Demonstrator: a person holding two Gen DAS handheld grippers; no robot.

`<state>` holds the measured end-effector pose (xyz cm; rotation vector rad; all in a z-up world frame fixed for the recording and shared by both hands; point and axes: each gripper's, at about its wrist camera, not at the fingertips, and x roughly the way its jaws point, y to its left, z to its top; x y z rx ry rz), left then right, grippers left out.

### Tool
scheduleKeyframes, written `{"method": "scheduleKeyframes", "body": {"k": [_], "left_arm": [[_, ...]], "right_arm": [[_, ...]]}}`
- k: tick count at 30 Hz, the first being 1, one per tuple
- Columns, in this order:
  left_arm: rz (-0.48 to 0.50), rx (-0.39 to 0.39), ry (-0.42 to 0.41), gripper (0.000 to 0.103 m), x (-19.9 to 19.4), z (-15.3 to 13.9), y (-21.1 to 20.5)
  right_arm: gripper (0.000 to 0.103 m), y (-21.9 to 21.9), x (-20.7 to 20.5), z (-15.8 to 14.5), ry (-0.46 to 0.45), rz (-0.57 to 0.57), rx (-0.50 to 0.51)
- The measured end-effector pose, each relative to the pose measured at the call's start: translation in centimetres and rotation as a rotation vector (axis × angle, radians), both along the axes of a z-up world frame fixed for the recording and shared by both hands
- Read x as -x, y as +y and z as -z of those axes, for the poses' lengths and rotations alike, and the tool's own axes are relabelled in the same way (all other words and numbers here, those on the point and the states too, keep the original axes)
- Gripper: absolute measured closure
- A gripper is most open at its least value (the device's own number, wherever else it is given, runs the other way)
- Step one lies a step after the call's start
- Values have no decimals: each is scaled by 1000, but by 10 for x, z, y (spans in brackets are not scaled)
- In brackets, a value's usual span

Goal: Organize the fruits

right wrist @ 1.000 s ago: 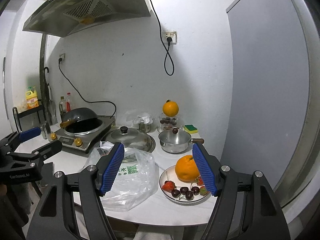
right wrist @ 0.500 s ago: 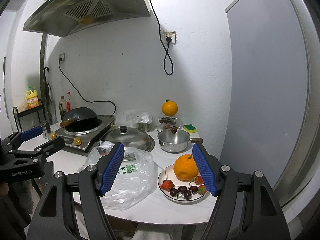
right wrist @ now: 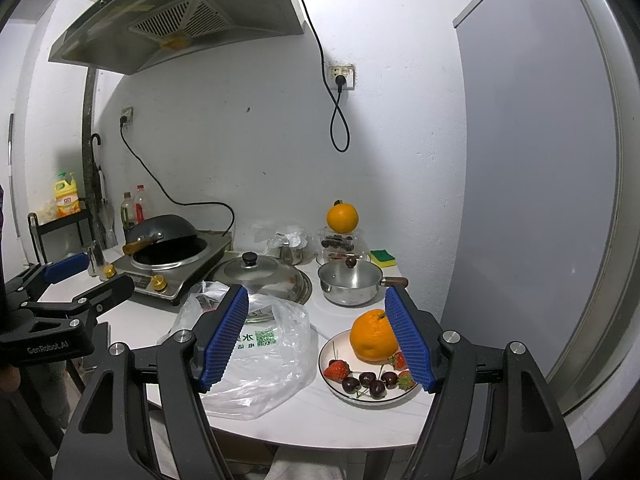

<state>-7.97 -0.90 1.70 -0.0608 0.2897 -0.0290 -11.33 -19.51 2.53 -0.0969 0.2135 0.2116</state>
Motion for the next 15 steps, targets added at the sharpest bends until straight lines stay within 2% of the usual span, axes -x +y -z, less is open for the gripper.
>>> {"method": "scheduleKeyframes", "body": {"k": [15], "left_arm": [[11, -5, -4, 1, 1, -2, -4]], "right_arm": [[29, 0, 0, 1, 1, 2, -2]]}}
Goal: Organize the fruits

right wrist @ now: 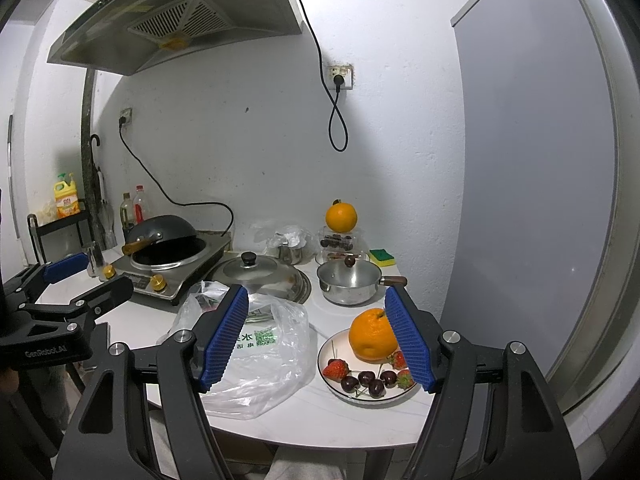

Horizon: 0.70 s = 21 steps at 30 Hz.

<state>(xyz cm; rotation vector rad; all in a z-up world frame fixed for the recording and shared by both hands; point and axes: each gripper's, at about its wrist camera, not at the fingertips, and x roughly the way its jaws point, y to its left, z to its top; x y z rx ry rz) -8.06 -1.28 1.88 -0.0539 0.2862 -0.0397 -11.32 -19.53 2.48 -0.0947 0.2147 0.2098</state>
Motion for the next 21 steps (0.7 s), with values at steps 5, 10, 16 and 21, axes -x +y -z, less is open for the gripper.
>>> {"method": "scheduleKeyframes", "body": {"k": [5, 10, 16, 21], "left_arm": [[7, 1, 0, 1, -1, 0, 1], [7, 2, 0, 1, -1, 0, 1], [6, 1, 0, 1, -1, 0, 1], [7, 1, 0, 1, -1, 0, 0]], "right_arm": [[29, 1, 0, 0, 2, 1, 1], [29, 1, 1, 0, 1, 2, 1], [29, 1, 1, 0, 1, 1, 1], [29, 1, 1, 1, 3, 2, 0]]}}
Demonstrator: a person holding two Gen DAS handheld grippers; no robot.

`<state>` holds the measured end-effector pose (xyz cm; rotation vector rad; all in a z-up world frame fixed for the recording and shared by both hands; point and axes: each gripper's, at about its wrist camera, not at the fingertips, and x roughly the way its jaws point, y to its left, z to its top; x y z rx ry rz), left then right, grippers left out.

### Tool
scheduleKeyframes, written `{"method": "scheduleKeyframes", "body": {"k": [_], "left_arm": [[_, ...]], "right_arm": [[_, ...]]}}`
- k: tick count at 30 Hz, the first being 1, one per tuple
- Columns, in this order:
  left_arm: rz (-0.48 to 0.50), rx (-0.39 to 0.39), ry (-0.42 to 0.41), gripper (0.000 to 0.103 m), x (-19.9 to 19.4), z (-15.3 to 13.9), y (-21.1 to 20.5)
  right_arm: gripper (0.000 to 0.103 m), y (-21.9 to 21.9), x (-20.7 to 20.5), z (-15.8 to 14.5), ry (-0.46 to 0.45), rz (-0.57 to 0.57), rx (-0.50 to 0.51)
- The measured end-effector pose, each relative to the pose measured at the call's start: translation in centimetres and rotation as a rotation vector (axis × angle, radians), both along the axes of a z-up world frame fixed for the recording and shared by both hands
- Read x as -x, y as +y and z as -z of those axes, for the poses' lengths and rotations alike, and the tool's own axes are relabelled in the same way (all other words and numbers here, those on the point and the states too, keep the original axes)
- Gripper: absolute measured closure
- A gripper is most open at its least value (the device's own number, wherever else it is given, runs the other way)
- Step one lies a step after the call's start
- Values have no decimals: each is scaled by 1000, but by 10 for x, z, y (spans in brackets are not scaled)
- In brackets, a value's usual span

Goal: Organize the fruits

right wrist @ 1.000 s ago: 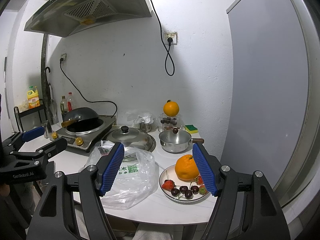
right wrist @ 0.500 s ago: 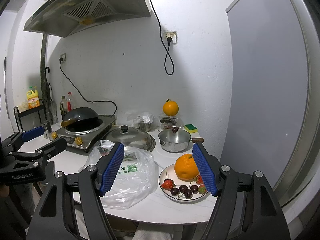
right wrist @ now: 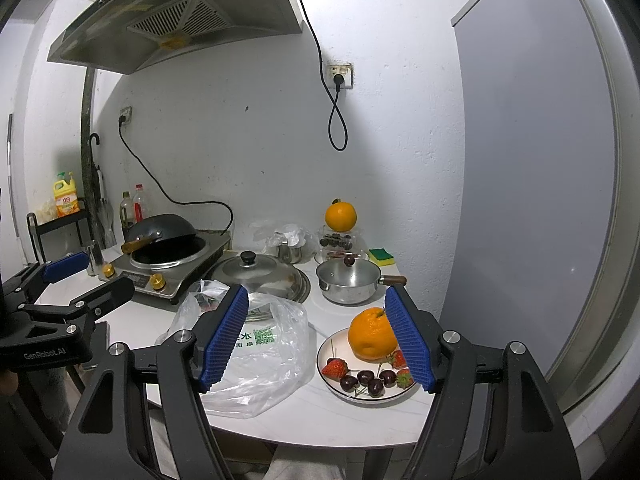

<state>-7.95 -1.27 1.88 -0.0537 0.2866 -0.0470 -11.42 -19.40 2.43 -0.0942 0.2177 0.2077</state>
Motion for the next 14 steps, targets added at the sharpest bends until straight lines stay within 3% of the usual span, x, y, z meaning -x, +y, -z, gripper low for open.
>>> {"method": "scheduleKeyframes", "body": {"k": [14], "left_arm": [[6, -6, -1, 1, -1, 0, -3]], "right_arm": [[29, -3, -1, 1, 4, 4, -2]]}}
